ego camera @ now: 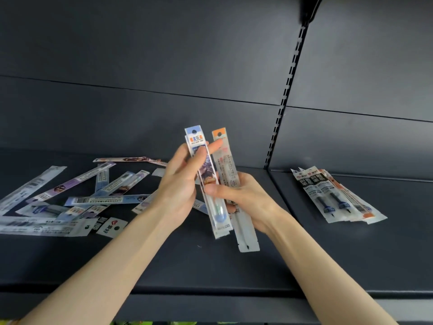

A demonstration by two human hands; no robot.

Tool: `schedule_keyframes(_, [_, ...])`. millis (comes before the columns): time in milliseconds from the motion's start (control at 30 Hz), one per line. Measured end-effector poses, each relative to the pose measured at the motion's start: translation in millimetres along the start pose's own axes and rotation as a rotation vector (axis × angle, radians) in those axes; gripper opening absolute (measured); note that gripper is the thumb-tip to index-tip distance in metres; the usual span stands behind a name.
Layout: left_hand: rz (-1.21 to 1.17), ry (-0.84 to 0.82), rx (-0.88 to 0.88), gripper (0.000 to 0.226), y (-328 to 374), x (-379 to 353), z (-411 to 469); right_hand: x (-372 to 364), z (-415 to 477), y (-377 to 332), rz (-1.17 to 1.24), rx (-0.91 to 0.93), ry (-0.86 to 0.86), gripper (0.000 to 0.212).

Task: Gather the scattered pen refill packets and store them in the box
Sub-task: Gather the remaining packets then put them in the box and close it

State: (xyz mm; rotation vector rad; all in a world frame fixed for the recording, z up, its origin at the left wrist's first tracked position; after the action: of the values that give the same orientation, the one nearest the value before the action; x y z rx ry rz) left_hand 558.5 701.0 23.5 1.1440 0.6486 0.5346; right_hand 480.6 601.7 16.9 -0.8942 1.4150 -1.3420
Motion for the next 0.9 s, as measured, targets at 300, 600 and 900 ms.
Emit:
schedule_keyframes(300, [0.559, -0.011, 0.013, 0.021, 4, 35, 13, 24, -1, -19, 0.021, 0.22, 0.296, 0.014])
schedule_keyframes(600, [1.553, -0.597, 0.024, 0.037, -23, 42, 25, 37, 13, 8, -0.114, 0.351, 0.42, 0.019])
schedule_keyframes(900, [1.17, -0.29, -0.122, 0.003, -14, 39, 50, 48, 15, -1, 0.169, 0.399, 0.468, 0.038])
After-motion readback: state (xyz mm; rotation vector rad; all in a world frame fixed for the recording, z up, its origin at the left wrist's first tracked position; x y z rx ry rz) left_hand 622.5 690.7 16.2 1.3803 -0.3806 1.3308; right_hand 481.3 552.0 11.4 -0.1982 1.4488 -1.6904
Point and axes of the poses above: each hand's wrist, its own z-axis towards the middle knuckle, its own x-axis out of the back of the hand, y = z × x, the point moved 2 cm from there along z, towards the middle knuckle, and after that the axes turned 15 degrees about z, right-handed, at the moved point
